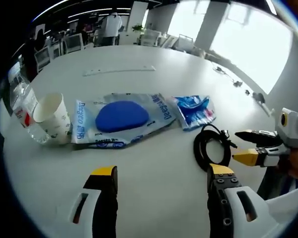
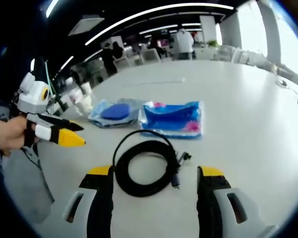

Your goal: Arrange the tabletop items into an orderly group along one side of the table until the central work area is clear of visible clutter.

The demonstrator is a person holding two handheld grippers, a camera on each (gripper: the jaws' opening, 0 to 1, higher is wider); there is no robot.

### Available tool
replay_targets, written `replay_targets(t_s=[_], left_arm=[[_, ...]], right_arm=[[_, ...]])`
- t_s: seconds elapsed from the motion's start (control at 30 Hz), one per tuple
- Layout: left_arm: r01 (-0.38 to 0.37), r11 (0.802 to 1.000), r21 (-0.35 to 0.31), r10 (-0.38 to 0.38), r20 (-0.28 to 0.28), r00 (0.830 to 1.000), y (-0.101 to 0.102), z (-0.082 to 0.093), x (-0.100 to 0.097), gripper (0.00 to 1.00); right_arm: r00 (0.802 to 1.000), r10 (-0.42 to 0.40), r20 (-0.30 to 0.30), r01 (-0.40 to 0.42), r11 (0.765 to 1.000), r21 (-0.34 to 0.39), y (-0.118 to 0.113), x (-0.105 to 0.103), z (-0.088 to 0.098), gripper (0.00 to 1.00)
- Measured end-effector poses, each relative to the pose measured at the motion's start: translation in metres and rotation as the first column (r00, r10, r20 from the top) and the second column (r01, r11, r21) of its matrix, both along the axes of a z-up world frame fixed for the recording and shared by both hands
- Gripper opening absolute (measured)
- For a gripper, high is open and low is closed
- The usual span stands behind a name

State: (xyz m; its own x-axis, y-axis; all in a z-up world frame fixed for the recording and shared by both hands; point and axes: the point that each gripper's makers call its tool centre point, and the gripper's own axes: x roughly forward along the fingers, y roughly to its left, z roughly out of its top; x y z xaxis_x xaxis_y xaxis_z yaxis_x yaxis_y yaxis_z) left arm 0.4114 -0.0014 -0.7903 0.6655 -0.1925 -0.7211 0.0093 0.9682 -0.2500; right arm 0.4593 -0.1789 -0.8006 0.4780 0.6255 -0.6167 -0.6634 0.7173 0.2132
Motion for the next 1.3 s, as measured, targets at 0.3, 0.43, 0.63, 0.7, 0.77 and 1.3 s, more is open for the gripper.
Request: replay_targets(t_s=[0.3, 0.43, 0.63, 0.7, 0.77, 1.3], left_arm=[[-0.001, 1.000, -0.023, 0.001, -0.001, 1.000, 0.008, 0.001, -0.014, 0.69], [0.004, 1.000, -0.019, -0.004, 0.007, 1.000, 0.014, 0.003, -0.021, 0.69], [0.006, 0.999, -0.032, -0.006, 0.017, 1.000, 0.022, 0.007, -0.031, 0.72], [0.014, 1.000, -0.026, -0.013, 0.018, 1.000, 0.026, 0.007, -0.035, 0.72], [0.015, 1.000, -0.025, -0.014, 0.018, 1.000, 0.030, 0.007, -0.039, 0.72], [0.006, 1.000, -0.020, -0.006, 0.036, 0.999, 0.056, 0.013, -0.066, 0.72]], right_arm=[[1.000, 0.010, -0.003, -0.010, 1.000, -0.001, 0.003, -0.011, 0.005, 0.67], [1.000, 0.022, 0.000, -0.022, 1.000, -0.007, 0.005, -0.017, 0.006, 0.67], [1.000, 0.030, -0.002, -0.030, 0.999, -0.024, 0.008, -0.025, 0.007, 0.68], [1.000, 0.025, -0.007, -0.025, 0.999, -0.020, 0.009, -0.026, 0.007, 0.69], [1.000, 0.019, -0.011, -0.019, 1.000, -0.018, 0.010, -0.027, 0.008, 0.69], [1.000, -0.006, -0.016, 0.005, 0.999, -0.038, 0.006, -0.041, 0.010, 0.70]])
